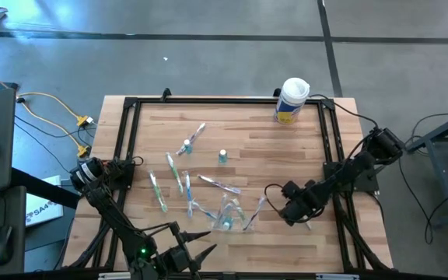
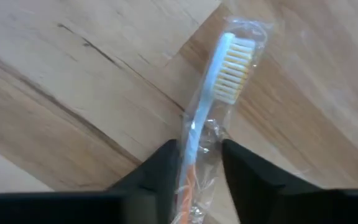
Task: Pick & Place toothbrushing station
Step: Put the orange toothbrush into the transparent organizer
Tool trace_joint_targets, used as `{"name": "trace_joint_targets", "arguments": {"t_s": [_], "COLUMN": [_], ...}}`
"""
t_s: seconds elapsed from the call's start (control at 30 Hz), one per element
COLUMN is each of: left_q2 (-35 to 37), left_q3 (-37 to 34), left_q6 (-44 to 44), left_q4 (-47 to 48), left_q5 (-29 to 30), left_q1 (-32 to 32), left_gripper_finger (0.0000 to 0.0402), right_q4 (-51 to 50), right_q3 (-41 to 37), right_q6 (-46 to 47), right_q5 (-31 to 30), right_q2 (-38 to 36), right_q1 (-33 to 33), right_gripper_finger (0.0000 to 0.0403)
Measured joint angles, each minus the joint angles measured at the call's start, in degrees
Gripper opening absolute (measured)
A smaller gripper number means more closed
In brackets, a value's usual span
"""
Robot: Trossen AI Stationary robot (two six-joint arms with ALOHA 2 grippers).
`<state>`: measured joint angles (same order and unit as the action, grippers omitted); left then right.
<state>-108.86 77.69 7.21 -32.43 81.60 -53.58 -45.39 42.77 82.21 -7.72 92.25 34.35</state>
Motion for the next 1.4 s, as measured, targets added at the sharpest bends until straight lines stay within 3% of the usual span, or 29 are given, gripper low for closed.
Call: {"name": "trace_joint_targets", "arguments": {"t_s": [0.2,0.5,0.77,1.03,1.17,1.3,1.4], "left_q2": [0.0,0.0,0.0,0.0,0.0,0.0,0.0], "left_q3": [0.0,0.0,0.0,0.0,0.0,0.0,0.0], "left_q6": [-0.1,-0.4,-1.1,-2.2,-4.6,-6.5,-7.7], "left_q4": [0.0,0.9,1.4,2.0,2.7,2.7,2.6], "left_q5": [0.0,-0.1,-0.1,-0.2,-0.6,-5.2,-7.6], "left_q1": [0.0,0.0,0.0,0.0,0.0,0.0,0.0], "left_gripper_finger": [0.0184,0.0184,0.0184,0.0184,0.0184,0.0184,0.0184], "right_q4": [0.2,-2.3,-18.8,-15.7,-9.0,-0.1,8.2], "right_q3": [0.0,0.0,8.9,19.5,20.3,18.0,15.7], "right_q6": [-2.0,-3.1,1.8,0.3,-9.0,-20.3,-28.7], "right_q5": [-0.2,-1.4,-9.6,-28.6,-41.8,-57.2,-65.2], "right_q2": [-0.1,-2.7,-9.4,-14.1,-14.5,-14.5,-14.5], "right_q1": [0.0,1.6,7.8,20.1,26.7,32.4,35.0], "right_gripper_finger": [0.0016,0.0009,0.0007,0.0007,0.0007,0.0007,0.0007]}}
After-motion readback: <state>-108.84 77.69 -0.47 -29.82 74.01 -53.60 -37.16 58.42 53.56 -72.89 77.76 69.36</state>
